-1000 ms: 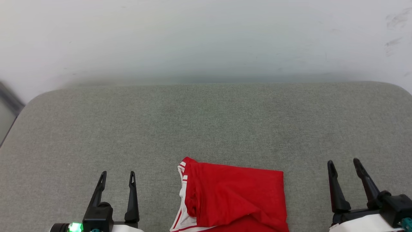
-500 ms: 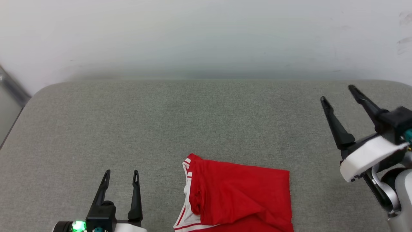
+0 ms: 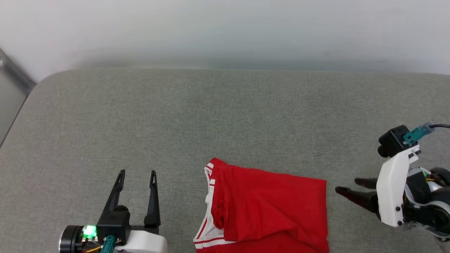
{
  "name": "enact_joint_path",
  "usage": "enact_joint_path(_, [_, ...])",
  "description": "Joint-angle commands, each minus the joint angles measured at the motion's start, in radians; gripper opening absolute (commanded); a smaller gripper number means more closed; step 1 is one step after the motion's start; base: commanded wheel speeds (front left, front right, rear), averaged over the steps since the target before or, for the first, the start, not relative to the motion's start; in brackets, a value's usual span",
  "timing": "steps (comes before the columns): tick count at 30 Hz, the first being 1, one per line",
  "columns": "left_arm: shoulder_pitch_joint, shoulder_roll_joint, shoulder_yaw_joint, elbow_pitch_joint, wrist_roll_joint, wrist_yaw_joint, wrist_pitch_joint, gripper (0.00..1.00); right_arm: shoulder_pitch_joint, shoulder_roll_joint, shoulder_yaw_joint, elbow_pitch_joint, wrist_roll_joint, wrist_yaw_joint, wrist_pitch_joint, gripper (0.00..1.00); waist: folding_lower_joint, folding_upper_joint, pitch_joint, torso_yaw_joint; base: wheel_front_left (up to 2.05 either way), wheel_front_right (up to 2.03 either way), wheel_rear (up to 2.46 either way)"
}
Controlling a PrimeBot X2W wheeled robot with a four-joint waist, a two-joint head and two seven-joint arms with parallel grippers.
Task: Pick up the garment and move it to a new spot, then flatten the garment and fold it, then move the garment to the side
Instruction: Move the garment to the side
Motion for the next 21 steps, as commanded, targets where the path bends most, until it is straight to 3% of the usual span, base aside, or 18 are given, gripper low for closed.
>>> enact_joint_path(1, [-0.022,-0.001,-0.004,-0.004,0.002,-0.005,-0.002,1.00,0.018,0.004,0.000,0.012,0.027,0.000,0.022,1.00,0.0000,0.0000,0.029,0.017,0.00,0.00,0.00])
enact_joint_path(9, [-0.085,-0.007,-0.017,0.000,0.001,-0.020,-0.003,1.00,0.048,0.065,-0.011,0.099,0.108,0.000,0.031,1.00,0.0000,0.0000,0.124,0.065,0.00,0.00,0.00])
enact_joint_path(21, [-0.134,-0.018,-0.040,0.007,-0.002,-0.014,-0.003,1.00,0.070,0.140,0.118,0.218,0.129,-0.001,-0.029,1.00,0.0000,0.0000,0.193,0.104,0.00,0.00,0.00])
